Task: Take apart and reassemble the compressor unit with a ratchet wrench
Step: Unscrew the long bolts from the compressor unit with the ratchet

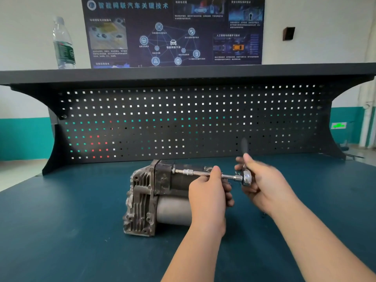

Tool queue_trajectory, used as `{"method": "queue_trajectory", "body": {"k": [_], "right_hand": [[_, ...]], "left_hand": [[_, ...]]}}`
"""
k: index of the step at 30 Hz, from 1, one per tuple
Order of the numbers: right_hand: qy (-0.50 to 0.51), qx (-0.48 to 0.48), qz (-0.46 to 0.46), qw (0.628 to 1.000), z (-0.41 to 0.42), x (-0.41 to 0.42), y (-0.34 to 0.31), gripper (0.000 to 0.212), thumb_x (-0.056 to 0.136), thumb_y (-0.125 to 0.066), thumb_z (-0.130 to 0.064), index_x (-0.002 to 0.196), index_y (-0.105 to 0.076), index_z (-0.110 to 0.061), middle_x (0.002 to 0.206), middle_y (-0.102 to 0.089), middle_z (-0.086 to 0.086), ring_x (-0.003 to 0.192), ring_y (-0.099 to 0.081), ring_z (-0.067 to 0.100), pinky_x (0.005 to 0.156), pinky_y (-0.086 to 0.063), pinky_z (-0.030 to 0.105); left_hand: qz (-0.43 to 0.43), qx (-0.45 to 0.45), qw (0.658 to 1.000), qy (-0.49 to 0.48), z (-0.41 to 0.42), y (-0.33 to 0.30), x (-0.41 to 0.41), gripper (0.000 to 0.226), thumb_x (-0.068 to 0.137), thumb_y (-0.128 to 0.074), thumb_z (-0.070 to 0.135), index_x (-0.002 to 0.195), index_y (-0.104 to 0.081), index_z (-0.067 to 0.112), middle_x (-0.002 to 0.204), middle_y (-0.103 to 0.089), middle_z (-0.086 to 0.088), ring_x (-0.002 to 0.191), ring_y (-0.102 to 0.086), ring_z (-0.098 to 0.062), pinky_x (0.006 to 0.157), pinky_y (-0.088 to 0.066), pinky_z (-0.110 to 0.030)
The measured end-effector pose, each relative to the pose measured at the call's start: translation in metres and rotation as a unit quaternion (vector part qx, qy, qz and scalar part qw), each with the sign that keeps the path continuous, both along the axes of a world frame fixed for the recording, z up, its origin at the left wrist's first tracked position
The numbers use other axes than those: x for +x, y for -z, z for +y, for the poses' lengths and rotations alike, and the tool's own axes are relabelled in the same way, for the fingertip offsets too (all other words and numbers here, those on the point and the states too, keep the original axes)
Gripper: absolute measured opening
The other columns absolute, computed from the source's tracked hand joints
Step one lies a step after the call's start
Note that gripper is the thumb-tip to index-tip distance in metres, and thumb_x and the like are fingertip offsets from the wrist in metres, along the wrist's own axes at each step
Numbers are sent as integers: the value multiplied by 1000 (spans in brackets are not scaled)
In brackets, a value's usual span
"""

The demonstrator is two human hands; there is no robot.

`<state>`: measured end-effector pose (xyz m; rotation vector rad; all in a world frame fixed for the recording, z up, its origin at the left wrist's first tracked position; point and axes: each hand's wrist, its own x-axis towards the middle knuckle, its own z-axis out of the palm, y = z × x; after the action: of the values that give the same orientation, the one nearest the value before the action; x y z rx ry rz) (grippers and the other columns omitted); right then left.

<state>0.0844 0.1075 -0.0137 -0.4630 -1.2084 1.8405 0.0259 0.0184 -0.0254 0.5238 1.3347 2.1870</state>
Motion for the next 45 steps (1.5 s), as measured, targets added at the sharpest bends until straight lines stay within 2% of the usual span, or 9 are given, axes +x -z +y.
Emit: {"method": "queue_trajectory", "body": {"k": [4,6,11,17,23,26,34,43,45], "right_hand": [[127,282,-25,951,-4,11,-11,18,96,-53,-25,87,-68,-22,66,-69,1,40,-43,2,44,-38,13],[164,322,-16,932,-8,11,-10,19,95,-54,-26,80,-65,-21,64,-69,2,41,-44,2,45,-39,13],[76,107,-16,991,0,6,-7,25,94,-55,-28,83,-66,-9,56,-64,2,30,-35,3,33,-26,13],[-34,-52,-91,994,9,-1,9,20,91,-60,-19,74,-58,-9,48,-41,0,27,-23,5,31,-16,13],[146,307,-63,938,0,11,-10,16,94,-56,-23,86,-70,-19,62,-67,1,39,-45,1,41,-34,10],[159,344,-18,925,-5,15,-9,19,93,-57,-23,79,-66,-13,65,-66,5,39,-43,2,43,-36,11],[144,284,7,948,-6,12,-6,20,92,-59,-25,80,-71,-16,58,-65,4,34,-40,5,40,-38,19],[-70,-72,-70,992,12,0,10,17,87,-62,-18,73,-59,-8,55,-40,0,27,-22,5,30,-17,13],[-39,-45,-48,997,9,-1,8,17,87,-63,-17,73,-62,-7,52,-46,0,29,-28,5,32,-21,14]], "left_hand": [[1,-4,1000,11,-1,-1,0,34,92,-56,27,65,-55,7,40,-48,6,32,-39,-9,35,-33,-16],[-1,0,1000,11,-1,-2,-1,31,93,-55,24,67,-54,8,40,-49,7,33,-39,-7,35,-33,-16],[-10,8,1000,10,-1,-2,0,24,94,-53,17,71,-53,8,40,-48,7,33,-39,-5,34,-32,-16],[-5,21,1000,1,1,-1,-1,26,94,-52,15,69,-53,7,40,-48,6,33,-38,-6,33,-30,-16],[19,7,1000,12,0,0,0,30,92,-55,20,65,-52,7,41,-47,5,33,-38,-8,34,-32,-17],[20,6,1000,15,0,0,-1,35,93,-56,24,63,-53,6,40,-46,4,33,-37,-9,34,-32,-17],[-9,13,1000,18,-1,-2,-1,30,94,-54,19,66,-53,8,40,-47,6,33,-38,-6,34,-32,-16],[-16,25,1000,6,2,-1,-1,31,93,-54,16,64,-52,7,39,-46,6,32,-36,-7,33,-30,-14],[-14,23,1000,5,2,0,-1,30,92,-54,16,64,-52,7,38,-46,6,32,-36,-7,33,-30,-15]]}}
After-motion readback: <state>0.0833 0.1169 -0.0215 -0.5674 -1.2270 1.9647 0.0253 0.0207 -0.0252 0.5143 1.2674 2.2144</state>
